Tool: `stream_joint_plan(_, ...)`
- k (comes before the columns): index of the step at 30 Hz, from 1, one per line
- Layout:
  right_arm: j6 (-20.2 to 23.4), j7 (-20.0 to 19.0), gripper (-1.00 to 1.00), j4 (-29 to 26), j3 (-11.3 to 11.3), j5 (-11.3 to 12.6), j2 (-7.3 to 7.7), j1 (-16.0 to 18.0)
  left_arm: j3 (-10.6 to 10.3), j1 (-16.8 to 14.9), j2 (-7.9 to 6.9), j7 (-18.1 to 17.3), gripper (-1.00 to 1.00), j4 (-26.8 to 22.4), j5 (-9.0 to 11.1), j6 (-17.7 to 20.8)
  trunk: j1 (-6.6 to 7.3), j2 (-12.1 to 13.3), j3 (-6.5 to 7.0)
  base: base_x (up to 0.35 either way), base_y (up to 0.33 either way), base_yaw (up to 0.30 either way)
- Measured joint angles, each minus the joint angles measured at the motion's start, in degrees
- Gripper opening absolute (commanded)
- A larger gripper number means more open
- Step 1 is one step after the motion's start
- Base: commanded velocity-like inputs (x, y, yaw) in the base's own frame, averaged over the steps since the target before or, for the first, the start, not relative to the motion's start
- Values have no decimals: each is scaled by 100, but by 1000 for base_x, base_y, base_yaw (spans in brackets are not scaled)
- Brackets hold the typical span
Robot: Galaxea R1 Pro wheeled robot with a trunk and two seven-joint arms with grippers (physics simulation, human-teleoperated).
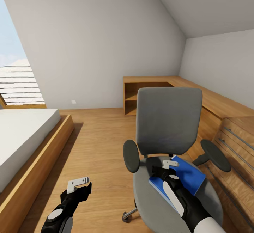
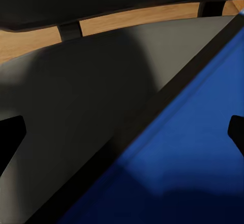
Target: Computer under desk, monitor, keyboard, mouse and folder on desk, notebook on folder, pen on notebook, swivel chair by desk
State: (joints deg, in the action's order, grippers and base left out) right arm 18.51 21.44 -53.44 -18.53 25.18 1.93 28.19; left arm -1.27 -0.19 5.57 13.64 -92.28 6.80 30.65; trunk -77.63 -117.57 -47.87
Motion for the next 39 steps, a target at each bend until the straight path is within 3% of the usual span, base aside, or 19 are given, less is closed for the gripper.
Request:
stream_joint_plan(28, 0, 1, 100, -25, 2, -8, 1, 0, 2, 2, -4, 0, 100, 8, -4, 0, -3, 0, 0, -142, -16, 0)
stream_joint_plan(39, -8, -2, 100, -28, -3, 11, 0, 0, 1, 3, -5, 0, 100, 16, -9, 0, -1, 0, 0, -29, -7, 0)
